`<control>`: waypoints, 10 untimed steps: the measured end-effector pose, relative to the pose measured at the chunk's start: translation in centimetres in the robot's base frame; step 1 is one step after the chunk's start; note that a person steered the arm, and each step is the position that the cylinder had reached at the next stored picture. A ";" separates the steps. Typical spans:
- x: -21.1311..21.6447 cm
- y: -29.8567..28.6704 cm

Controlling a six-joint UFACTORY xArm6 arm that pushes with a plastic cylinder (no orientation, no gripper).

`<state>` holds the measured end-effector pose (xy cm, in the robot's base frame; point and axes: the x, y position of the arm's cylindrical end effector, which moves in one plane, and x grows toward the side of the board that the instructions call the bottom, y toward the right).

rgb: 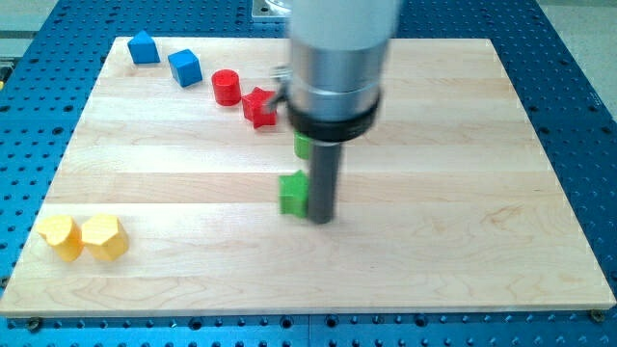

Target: Move the green star diagonal to the bottom left of the green circle

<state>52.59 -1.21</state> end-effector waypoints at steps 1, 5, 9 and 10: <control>-0.5 3.1; -4.9 -5.6; -4.8 -10.0; -3.3 -8.8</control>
